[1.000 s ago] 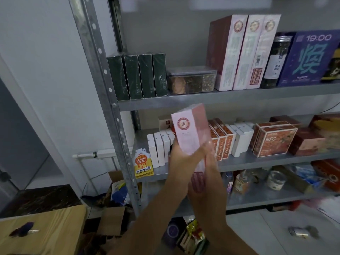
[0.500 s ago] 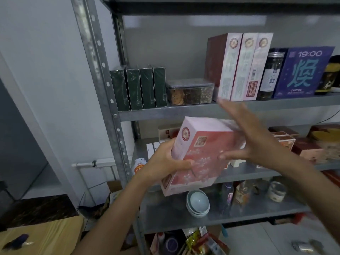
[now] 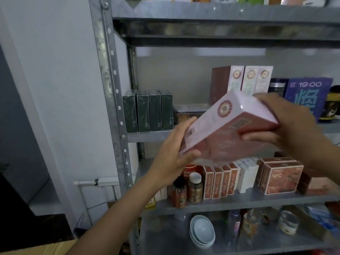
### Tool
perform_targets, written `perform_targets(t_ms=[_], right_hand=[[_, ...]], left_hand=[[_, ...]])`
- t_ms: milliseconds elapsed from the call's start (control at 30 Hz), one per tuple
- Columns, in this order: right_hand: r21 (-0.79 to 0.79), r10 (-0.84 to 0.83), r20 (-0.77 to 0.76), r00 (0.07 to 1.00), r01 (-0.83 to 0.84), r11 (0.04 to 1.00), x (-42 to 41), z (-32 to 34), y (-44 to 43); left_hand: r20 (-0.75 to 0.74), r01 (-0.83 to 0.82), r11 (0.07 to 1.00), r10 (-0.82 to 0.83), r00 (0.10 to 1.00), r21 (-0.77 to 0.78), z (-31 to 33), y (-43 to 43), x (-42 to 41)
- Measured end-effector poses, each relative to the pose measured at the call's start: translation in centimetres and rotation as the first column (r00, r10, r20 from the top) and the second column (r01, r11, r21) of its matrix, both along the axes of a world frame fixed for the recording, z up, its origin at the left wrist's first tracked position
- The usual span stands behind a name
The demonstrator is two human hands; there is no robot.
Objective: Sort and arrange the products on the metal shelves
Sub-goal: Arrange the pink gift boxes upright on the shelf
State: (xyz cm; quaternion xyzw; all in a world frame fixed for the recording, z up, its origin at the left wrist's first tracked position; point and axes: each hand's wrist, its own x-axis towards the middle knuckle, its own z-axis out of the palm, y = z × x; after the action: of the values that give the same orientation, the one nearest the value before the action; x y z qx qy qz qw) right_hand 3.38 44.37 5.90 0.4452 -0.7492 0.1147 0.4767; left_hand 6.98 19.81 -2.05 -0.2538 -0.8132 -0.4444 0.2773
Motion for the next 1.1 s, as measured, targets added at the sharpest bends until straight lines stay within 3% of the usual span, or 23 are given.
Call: perform_targets(t_ms=[100, 133, 200, 367, 467, 767, 967, 1100], right_hand=[[-0.17, -0.034, 0.073, 0.997, 0.046, 0.984, -0.3, 1.8, 1.1], [-0.206, -0.038, 0.1, 0.994, 0.058, 0.977, -0.6, 2.3, 1.1], [-0.2, -0.119, -0.009, 0.993, 0.115, 0.973, -1.7, 3.2, 0.8], [-0.244, -0.179, -0.12, 0.977, 0.146, 0.959, -5.3, 5.2, -2.0], [-0.189, -0.199, -0.225, 0.954, 0.157, 0.969, -8.3, 5.5, -3.8], [-0.083, -0.227, -0.215, 0.95, 0.214, 0.973, -16.0, 6.6, -9.2], [-0.043, -0.252, -0.047, 0.967, 0.25, 0.967, -20.1, 8.4, -12.3], [-0.025, -0.183, 0.12, 0.976, 0.187, 0.982, -22.8, 9.2, -14.2]], left_hand=[[-0.179, -0.339, 0.94, 0.329, 0.927, -0.029, 2.1, -2.0, -2.1], [-0.213, -0.464, 0.883, 0.441, 0.872, -0.069, 3.1, -2.9, -3.2], [-0.268, -0.633, 0.75, 0.58, 0.769, -0.194, 5.0, -4.7, -5.5], [-0.399, -0.789, 0.429, 0.694, 0.6, -0.439, 7.9, -7.9, -10.6], [-0.477, -0.816, 0.26, 0.703, 0.527, -0.517, 7.1, -8.8, -11.8], [-0.642, -0.919, 0.173, 0.669, 0.374, -0.354, 5.4, -9.3, -13.2], [-0.719, -0.962, 0.172, 0.639, 0.272, -0.211, 4.6, -9.6, -14.7], [-0.733, -0.969, 0.174, 0.635, 0.245, -0.174, 4.3, -9.8, -15.3]])
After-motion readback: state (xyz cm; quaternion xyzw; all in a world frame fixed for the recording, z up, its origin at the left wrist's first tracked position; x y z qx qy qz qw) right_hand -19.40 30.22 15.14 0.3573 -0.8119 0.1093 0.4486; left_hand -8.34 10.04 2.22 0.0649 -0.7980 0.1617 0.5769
